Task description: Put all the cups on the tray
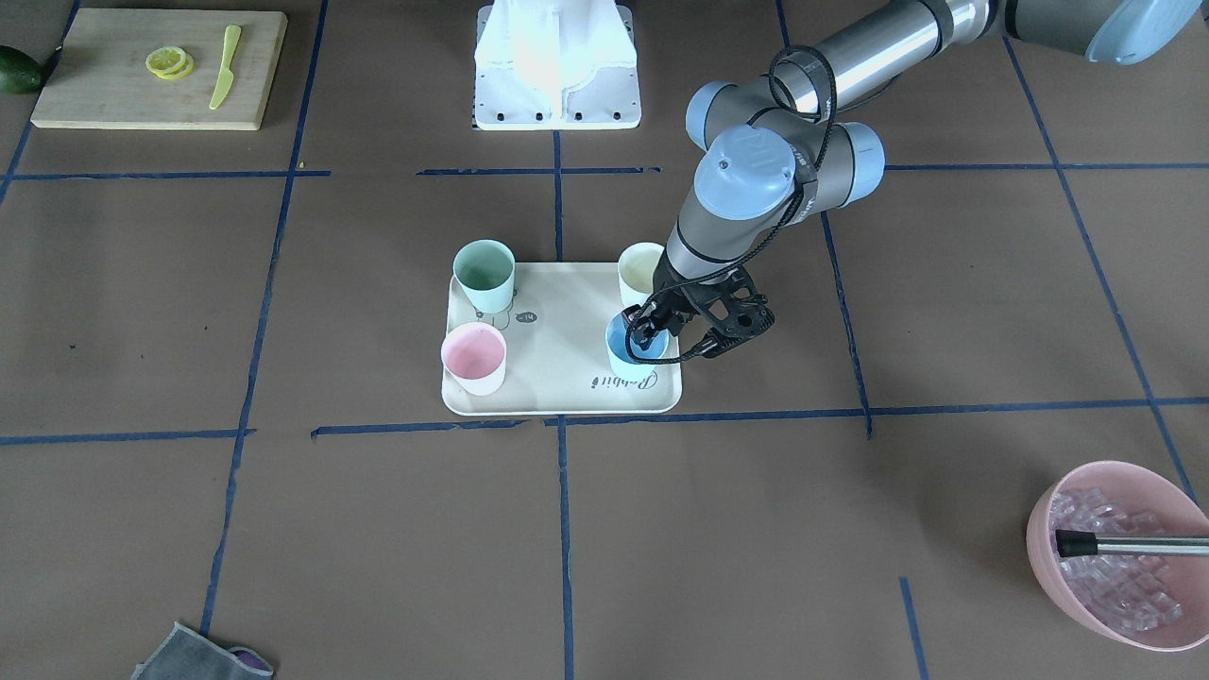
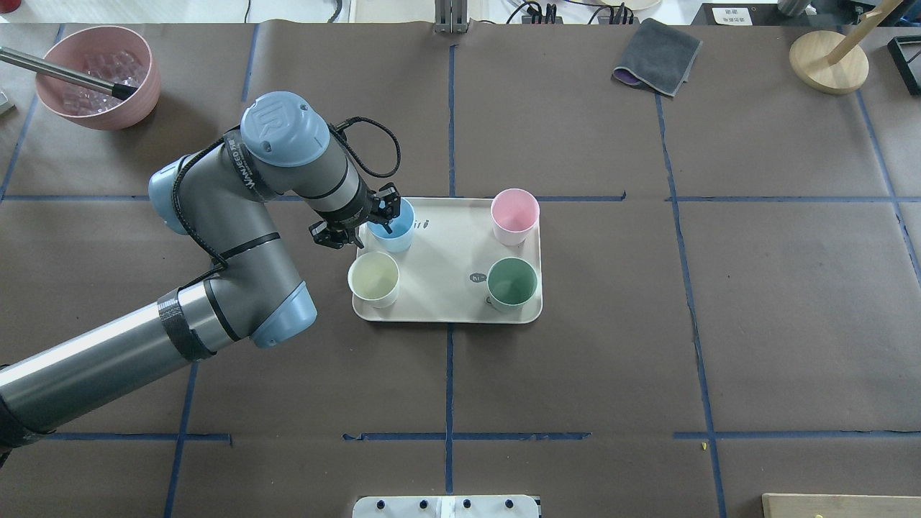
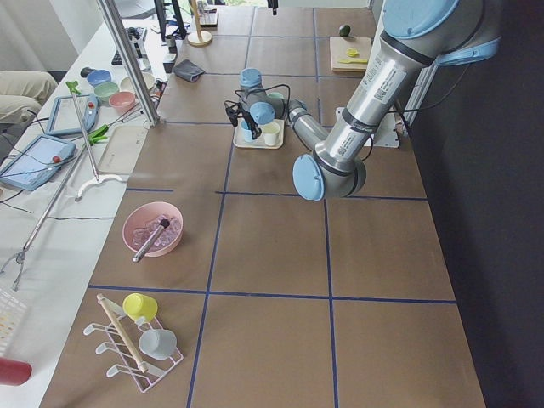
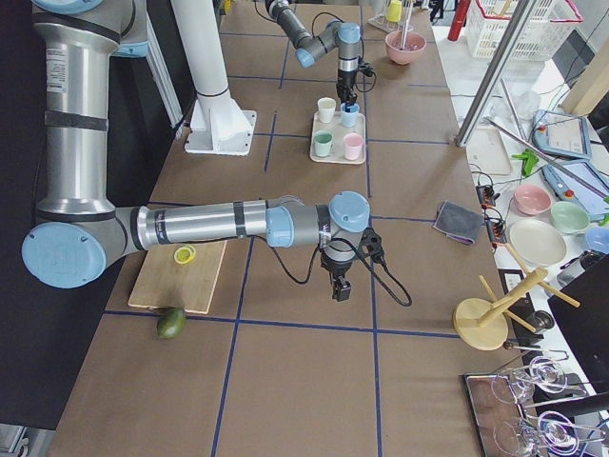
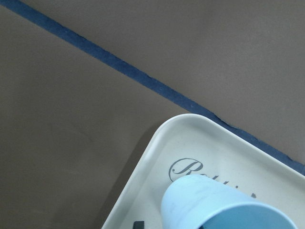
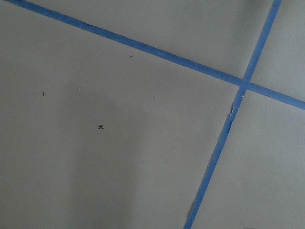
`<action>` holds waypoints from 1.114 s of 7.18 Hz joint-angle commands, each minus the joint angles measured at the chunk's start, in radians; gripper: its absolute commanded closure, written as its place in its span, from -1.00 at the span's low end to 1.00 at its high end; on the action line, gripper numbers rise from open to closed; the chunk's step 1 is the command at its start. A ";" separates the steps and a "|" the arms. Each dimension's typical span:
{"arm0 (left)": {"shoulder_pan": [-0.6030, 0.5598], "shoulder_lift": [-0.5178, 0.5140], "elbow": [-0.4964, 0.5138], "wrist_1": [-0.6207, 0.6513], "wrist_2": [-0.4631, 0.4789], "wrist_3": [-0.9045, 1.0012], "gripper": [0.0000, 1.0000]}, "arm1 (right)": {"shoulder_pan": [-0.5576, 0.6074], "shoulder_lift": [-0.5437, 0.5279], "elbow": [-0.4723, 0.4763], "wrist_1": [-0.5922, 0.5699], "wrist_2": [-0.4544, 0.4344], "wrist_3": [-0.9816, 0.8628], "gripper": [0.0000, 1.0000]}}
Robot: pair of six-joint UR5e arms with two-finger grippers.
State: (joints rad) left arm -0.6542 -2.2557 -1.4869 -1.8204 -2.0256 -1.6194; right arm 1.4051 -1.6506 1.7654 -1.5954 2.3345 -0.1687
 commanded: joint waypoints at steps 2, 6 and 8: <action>-0.111 0.124 -0.236 0.261 -0.063 0.325 -1.00 | 0.011 0.005 -0.006 0.000 -0.007 0.000 -0.97; -0.407 0.460 -0.335 0.253 -0.223 1.045 -1.00 | 0.115 -0.053 0.000 -0.002 -0.032 0.123 -0.99; -0.578 0.566 -0.313 0.256 -0.261 1.347 -1.00 | 0.130 -0.063 0.012 0.000 -0.027 0.123 -0.99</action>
State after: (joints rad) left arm -1.1290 -1.7626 -1.8149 -1.5596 -2.2547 -0.4625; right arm 1.5272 -1.7058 1.7723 -1.5966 2.3053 -0.0481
